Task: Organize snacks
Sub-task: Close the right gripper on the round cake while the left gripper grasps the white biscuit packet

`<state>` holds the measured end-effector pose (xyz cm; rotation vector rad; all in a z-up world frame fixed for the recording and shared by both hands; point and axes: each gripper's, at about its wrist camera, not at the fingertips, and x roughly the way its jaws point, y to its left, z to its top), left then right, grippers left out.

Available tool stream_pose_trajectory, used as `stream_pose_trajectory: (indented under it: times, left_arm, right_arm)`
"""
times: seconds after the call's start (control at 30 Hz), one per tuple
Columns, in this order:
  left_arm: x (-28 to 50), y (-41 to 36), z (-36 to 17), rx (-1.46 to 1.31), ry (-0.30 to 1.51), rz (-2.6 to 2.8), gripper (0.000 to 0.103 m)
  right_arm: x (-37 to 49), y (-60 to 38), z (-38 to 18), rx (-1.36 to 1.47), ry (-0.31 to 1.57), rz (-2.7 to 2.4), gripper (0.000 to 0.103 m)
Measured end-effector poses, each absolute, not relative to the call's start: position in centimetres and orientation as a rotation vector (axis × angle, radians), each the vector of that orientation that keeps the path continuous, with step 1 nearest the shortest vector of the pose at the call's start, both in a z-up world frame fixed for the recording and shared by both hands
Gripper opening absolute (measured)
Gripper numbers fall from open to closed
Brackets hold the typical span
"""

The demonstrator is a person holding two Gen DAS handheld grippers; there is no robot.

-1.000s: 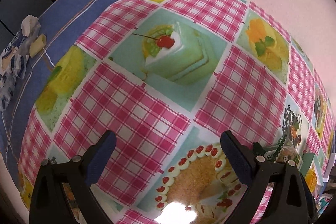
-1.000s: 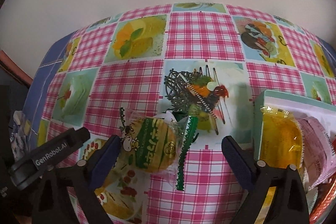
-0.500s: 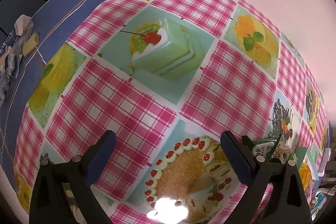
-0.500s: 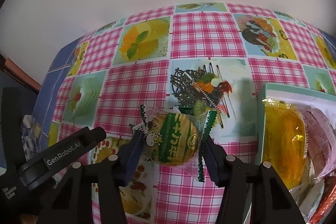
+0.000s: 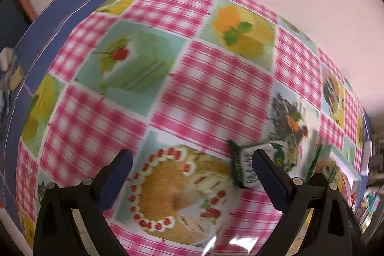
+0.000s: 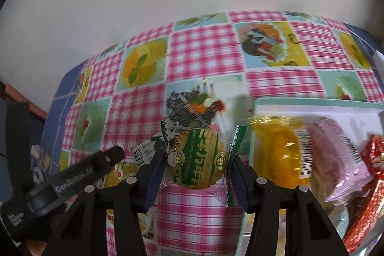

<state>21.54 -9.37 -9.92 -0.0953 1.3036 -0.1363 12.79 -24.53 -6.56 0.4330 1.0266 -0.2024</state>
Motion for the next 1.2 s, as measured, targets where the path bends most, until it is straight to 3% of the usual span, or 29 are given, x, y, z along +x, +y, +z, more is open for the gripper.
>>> stream_pose_trajectory:
  times: [0.43,0.97,1.07,1.2]
  left_arm:
    - [22.3,-18.9,-10.7,0.2,1.325,-0.34,0.1]
    - [22.8,-23.5,-11.3,0.242,1.273,-0.363,0.099]
    - [23.5,-22.8,-11.4,0.189,1.275,-0.336,0.097]
    - [24.3,-22.1,-11.0,0.14,1.256,-0.31,0.085]
  right_arm:
    - [11.0,-28.6,-4.8,0.525,0.967,-0.256,0.055]
    - [10.9,-29.2,-5.7,0.549,0.986,-0.257,0.055]
    - [11.0,-29.0,-5.7,0.542,0.988,-0.252,0.055]
    - [11.2,-28.6,-5.8,0.53,0.999,-0.242,0.055]
